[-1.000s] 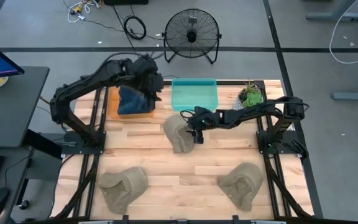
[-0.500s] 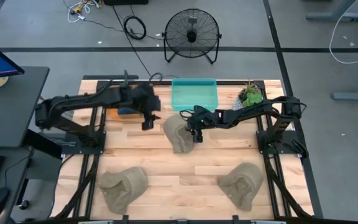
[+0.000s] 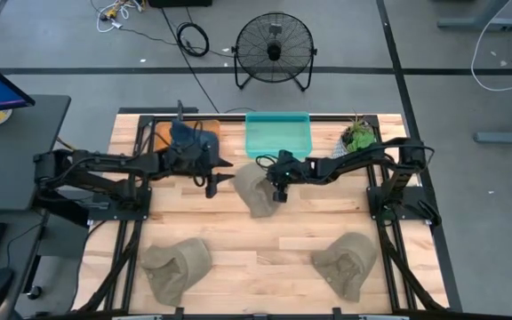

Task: Pick & Place hat
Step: Put the top brown cap into the green bin

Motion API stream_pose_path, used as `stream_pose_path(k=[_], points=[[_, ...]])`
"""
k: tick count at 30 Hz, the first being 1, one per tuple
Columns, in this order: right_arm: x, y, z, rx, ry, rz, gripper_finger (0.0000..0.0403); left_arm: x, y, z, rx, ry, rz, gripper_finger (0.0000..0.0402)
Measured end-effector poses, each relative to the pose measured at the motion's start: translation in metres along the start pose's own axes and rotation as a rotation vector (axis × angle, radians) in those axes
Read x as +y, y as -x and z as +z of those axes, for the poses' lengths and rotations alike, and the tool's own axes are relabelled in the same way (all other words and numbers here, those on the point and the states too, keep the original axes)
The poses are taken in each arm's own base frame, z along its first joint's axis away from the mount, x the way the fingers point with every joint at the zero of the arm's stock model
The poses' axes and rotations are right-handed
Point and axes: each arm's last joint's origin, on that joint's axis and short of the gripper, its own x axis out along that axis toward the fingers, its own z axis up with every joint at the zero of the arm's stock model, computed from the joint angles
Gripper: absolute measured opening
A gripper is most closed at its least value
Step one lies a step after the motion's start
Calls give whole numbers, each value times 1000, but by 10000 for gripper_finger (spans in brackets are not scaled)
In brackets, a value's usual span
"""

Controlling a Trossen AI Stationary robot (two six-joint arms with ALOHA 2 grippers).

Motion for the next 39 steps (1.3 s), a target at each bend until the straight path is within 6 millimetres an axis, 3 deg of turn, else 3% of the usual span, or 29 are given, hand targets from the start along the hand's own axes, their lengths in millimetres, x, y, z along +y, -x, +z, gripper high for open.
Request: stream_pose_path(k=[4,9,15,19,21,26,32,39], points=[[-1,17,10,-36,-61,3,12,-2,0,-7,3,28,-7,181],[-11,65,34,-167,-90,-23,6,-2,0,-8,-11,26,-9,181],[-39,126,54,-312,-46,-372,6,-2,0,-8,-11,26,-9,181],[-55,144,52,-238,236,-500,6,-2,0,-8,-11,38,-8,181],[-63,144,51,-194,389,-522,6,-2,0,-8,-11,52,-8,181],[-96,133,39,-43,572,-601,6,-3,0,-8,-11,52,-11,181],[-122,111,25,-32,858,-452,6,-3,0,-8,-13,53,-11,181],[-131,74,9,-4,884,-350,6,-3,0,-8,-15,51,-11,181]])
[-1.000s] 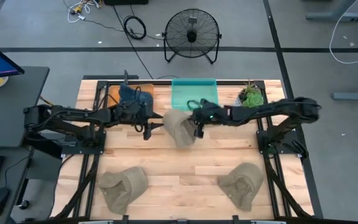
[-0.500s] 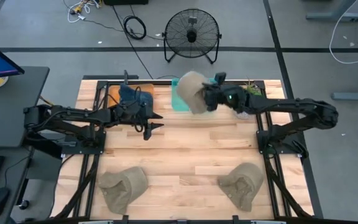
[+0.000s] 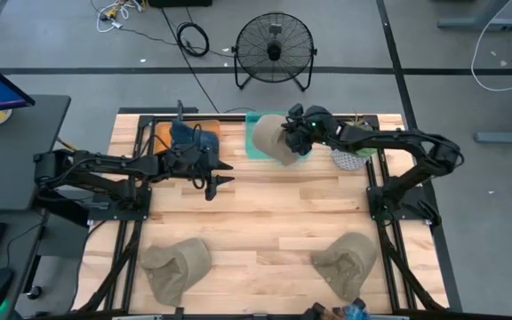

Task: Pick & Place hat
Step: Put the top brown cap into the green bin

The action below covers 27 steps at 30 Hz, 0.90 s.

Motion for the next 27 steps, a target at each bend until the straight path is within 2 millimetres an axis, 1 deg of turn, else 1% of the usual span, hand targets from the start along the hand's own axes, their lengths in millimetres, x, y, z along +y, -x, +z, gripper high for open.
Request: stream_pose_path(k=[4,7,11,14,21,24,27], points=[[12,-20,-7,31,24,37,6,0,0,0,0,0,0,181],[18,-31,-9,35,23,41,6,0,0,0,0,-1,0,181],[16,-34,-9,31,44,-5,7,0,0,0,0,-20,0,181],[7,-26,-6,44,71,-59,7,0,0,0,0,-32,0,181],[-21,9,-1,24,17,-182,8,0,0,0,1,-53,1,181],[-31,18,-8,29,-41,-235,8,0,0,0,0,-83,0,181],[-31,15,-23,53,-93,-218,8,0,0,0,0,-87,0,181]])
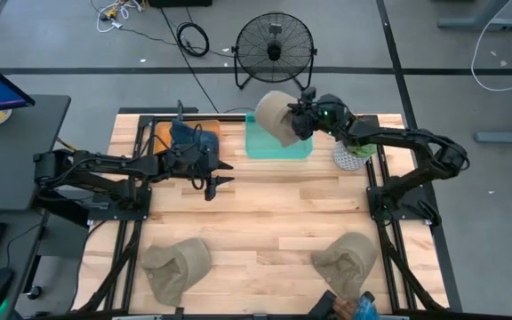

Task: Pick & Place hat
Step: Put the top brown cap into the green bin, then put the right brown cap into the green bin

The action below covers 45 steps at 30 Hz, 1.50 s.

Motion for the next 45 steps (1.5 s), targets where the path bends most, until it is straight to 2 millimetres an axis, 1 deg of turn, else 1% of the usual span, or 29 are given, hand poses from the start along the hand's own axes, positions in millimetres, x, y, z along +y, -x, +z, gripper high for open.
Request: stream_pose_path(k=[3,7,13,15,18,23,29,33,36,39,42,45], points=[[8,-11,-13,-6,-84,59,8,0,0,0,0,7,0,181],[18,-25,-20,8,-86,69,8,0,0,0,0,12,0,181],[40,-42,-25,-5,-68,149,9,0,0,0,1,15,0,181],[46,-45,-26,-24,-66,184,9,0,0,0,1,15,0,181],[51,-47,-26,-28,-112,209,16,0,0,0,1,15,0,181],[51,-48,-26,-16,-230,211,50,0,0,0,2,16,-1,181],[52,-47,-26,-5,-294,221,110,0,0,0,2,16,-1,181],[51,-47,-25,-1,-370,221,151,0,0,0,2,33,-1,181],[48,-42,-17,-14,-461,215,176,0,0,0,2,80,0,181],[42,-30,-1,-40,-537,236,190,0,0,0,2,123,-1,181],[34,-7,20,-75,-536,276,192,0,0,0,2,167,-1,181],[28,26,44,-76,-518,305,188,0,0,0,2,172,-1,181]])
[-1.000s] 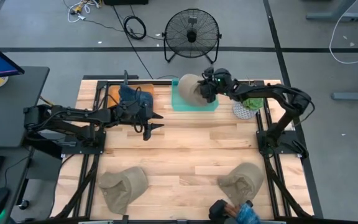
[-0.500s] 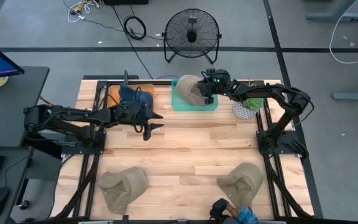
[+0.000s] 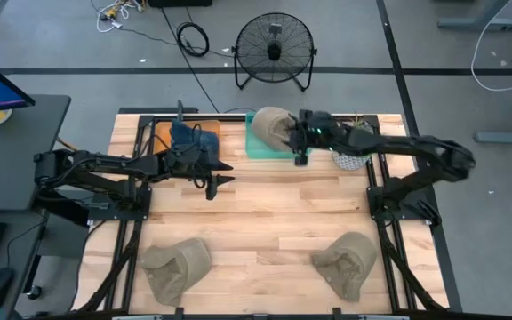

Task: Pick & Place hat
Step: Put the right brown cap into the green bin

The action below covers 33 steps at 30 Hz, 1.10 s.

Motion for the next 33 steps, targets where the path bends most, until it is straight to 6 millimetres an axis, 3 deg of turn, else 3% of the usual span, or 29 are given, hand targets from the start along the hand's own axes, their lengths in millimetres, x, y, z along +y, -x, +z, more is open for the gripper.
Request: stream_pose_path(k=[6,12,23,29,33], points=[[42,63,32,-18,-69,156,174,0,0,0,2,1,0,181],[75,104,39,14,-153,333,178,0,0,0,2,15,1,181],[139,127,45,229,-436,722,183,0,0,0,3,79,1,181],[189,134,46,471,-551,884,178,0,0,0,3,125,1,181],[220,136,41,607,-533,909,178,-1,0,0,5,139,-4,181]])
